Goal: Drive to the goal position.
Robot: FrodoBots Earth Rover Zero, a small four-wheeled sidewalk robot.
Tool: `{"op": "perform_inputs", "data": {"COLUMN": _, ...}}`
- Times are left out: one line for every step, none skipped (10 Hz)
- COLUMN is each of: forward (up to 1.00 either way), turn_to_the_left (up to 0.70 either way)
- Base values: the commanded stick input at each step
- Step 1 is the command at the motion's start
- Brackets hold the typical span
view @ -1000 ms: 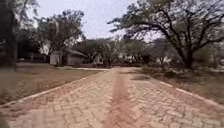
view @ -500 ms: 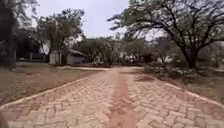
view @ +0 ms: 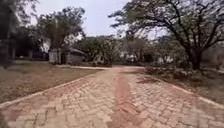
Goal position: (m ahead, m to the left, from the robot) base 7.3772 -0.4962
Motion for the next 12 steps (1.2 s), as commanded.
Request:
{"op": "perform_inputs", "data": {"forward": 0.70, "turn_to_the_left": 0.00}}
{"op": "perform_inputs", "data": {"forward": 0.70, "turn_to_the_left": 0.00}}
{"op": "perform_inputs", "data": {"forward": 0.70, "turn_to_the_left": 0.00}}
{"op": "perform_inputs", "data": {"forward": 0.70, "turn_to_the_left": 0.00}}
{"op": "perform_inputs", "data": {"forward": 0.70, "turn_to_the_left": 0.00}}
{"op": "perform_inputs", "data": {"forward": 0.70, "turn_to_the_left": 0.00}}
{"op": "perform_inputs", "data": {"forward": 0.70, "turn_to_the_left": 0.00}}
{"op": "perform_inputs", "data": {"forward": 0.70, "turn_to_the_left": 0.00}}
{"op": "perform_inputs", "data": {"forward": 0.70, "turn_to_the_left": 0.00}}
{"op": "perform_inputs", "data": {"forward": 0.70, "turn_to_the_left": 0.00}}
{"op": "perform_inputs", "data": {"forward": 0.70, "turn_to_the_left": 0.00}}
{"op": "perform_inputs", "data": {"forward": 0.70, "turn_to_the_left": 0.00}}
